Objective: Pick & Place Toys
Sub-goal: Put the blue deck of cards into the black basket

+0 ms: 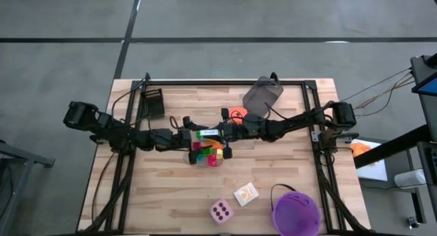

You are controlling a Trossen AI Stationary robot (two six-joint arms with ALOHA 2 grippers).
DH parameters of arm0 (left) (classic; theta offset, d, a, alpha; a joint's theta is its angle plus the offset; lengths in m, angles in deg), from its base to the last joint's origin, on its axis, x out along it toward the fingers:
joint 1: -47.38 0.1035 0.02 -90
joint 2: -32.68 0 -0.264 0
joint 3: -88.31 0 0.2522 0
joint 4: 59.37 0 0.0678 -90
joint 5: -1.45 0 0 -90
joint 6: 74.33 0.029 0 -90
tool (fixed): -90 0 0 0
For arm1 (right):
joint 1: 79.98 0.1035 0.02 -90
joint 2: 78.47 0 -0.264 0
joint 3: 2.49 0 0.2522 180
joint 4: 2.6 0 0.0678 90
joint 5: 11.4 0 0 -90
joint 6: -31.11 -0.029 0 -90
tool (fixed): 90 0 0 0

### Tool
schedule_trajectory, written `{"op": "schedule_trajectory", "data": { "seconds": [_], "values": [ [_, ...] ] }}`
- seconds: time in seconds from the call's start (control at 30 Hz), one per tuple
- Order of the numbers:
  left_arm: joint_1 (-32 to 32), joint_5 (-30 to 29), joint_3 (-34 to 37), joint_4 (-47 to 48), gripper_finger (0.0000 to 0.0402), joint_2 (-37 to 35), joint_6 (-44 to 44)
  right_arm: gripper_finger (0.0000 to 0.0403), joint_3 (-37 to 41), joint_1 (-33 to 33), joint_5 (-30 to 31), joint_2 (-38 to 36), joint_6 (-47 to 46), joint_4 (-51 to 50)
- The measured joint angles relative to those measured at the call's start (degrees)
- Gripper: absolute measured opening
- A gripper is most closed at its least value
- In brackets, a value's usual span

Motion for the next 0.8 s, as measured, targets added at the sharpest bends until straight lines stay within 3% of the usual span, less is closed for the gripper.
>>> {"op": "schedule_trajectory", "data": {
  "seconds": [0.13,0.27,0.47,0.7,0.8],
  "values": [
    [0.00,-0.03,0.04,-0.35,0.0367,0.00,0.42,0.0059,0.00,0.00,-0.04,0.00,0.00,-1.35],
    [-0.02,-0.03,0.04,-0.95,0.0326,0.00,0.38,0.0059,0.00,0.00,-0.04,0.00,-0.03,-1.35],
    [-0.02,-0.14,0.04,-0.91,0.0223,0.00,0.38,0.0059,0.00,0.00,-0.28,0.01,-0.42,-1.57],
    [-0.07,0.45,0.10,-0.36,0.0061,0.00,1.25,0.0059,0.00,0.00,-1.53,0.15,-0.66,-2.05],
    [-0.11,0.43,0.11,0.33,0.0060,-0.07,1.27,0.0064,0.02,0.00,-1.44,0.15,-0.62,-2.12]
  ]
}}
